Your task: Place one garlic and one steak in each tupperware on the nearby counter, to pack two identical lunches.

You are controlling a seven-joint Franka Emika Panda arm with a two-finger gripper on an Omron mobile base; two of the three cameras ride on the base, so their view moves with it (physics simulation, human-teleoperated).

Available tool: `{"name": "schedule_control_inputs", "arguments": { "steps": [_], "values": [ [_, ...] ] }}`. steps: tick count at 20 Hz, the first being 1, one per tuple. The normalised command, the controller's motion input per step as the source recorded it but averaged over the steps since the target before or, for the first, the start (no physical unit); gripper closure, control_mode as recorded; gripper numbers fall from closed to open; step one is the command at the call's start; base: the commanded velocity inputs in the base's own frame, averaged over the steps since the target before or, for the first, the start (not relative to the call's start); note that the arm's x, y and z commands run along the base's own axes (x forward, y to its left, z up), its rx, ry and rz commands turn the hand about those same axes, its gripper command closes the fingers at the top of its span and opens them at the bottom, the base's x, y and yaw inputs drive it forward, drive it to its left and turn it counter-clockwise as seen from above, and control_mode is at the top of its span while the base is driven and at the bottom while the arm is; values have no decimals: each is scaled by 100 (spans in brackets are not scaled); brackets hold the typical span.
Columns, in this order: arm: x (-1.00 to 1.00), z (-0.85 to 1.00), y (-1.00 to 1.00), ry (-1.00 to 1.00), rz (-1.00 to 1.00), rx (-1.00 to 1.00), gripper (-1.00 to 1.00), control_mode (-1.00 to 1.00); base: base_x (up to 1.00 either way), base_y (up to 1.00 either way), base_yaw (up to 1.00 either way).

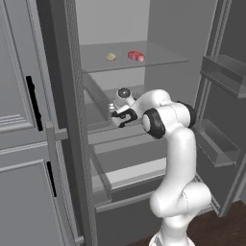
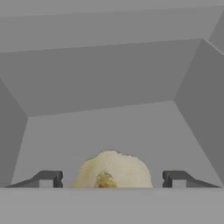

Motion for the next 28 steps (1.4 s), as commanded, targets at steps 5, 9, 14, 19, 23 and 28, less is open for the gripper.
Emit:
{"name": "schedule_control_inputs", "arguments": {
  "steps": [5,9,14,19,23,28],
  "values": [
    [7,-30,0,6,-8,0,100,-100,0,0,0],
    [-78,-12,-26,-2,-6,1,100,-100,0,0,0],
    [-100,18,-32,-8,-4,10,100,-100,0,0,0],
    [-100,56,-32,-14,0,11,100,-100,0,0,0],
    [-100,87,-17,-6,0,4,100,-100,0,0,0],
    [-100,83,0,1,0,0,100,-100,0,0,0]
  ]
}}
